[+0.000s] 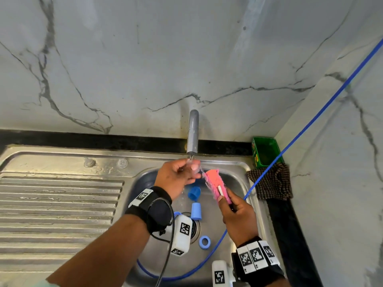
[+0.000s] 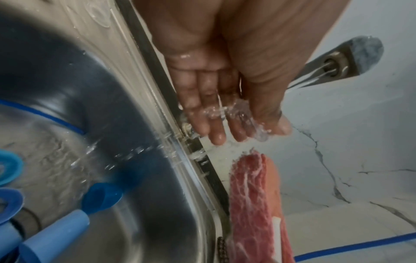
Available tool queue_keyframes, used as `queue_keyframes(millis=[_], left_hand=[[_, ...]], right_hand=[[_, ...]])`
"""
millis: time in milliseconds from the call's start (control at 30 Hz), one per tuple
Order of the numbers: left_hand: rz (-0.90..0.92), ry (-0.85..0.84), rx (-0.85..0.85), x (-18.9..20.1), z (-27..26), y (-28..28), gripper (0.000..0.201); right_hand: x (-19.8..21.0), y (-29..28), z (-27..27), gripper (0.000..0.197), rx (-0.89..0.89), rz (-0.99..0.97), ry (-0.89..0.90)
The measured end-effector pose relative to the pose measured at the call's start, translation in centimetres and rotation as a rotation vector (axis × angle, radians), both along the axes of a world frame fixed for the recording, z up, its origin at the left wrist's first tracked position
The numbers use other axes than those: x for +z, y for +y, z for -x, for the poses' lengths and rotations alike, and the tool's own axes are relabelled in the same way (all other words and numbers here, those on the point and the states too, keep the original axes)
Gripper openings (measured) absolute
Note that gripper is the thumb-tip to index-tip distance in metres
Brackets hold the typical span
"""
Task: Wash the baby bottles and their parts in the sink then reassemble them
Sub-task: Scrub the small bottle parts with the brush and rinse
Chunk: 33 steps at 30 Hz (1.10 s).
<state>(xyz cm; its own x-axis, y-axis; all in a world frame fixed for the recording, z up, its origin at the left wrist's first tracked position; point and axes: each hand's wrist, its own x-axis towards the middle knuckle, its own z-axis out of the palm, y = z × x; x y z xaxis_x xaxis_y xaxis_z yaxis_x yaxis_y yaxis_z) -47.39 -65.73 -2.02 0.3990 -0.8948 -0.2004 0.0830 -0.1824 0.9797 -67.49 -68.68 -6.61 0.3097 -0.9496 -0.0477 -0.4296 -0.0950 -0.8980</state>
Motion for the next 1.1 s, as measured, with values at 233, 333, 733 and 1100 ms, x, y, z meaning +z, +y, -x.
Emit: queue_keyframes(millis=[233,333,733,1100], left_hand=[[-0.066,-0.301,0.089,0.91,-0.01,-0.68,0.031],[-0.042,-0.298,0.075,0.62,-0.15,-0.78,0.015],[-0.005,-0.115,0.060,0.92,-0.24,-0.44,0.017],[0.011,-0.143,-0.003,0.62,-0.43,-0.92,0.018]], right_hand=[[0.06,0.30,0.27,0.035,-0.023,-0.020,-0.038],[0.12,0.37,0.41,0.035,-0.018,-0.025,-0.029],[0.85,0.15,0.46,0.037,0.005,-0.019,-0.026],[0.08,-0.25,0.14,0.048,-0.007,-0.052,-0.012]])
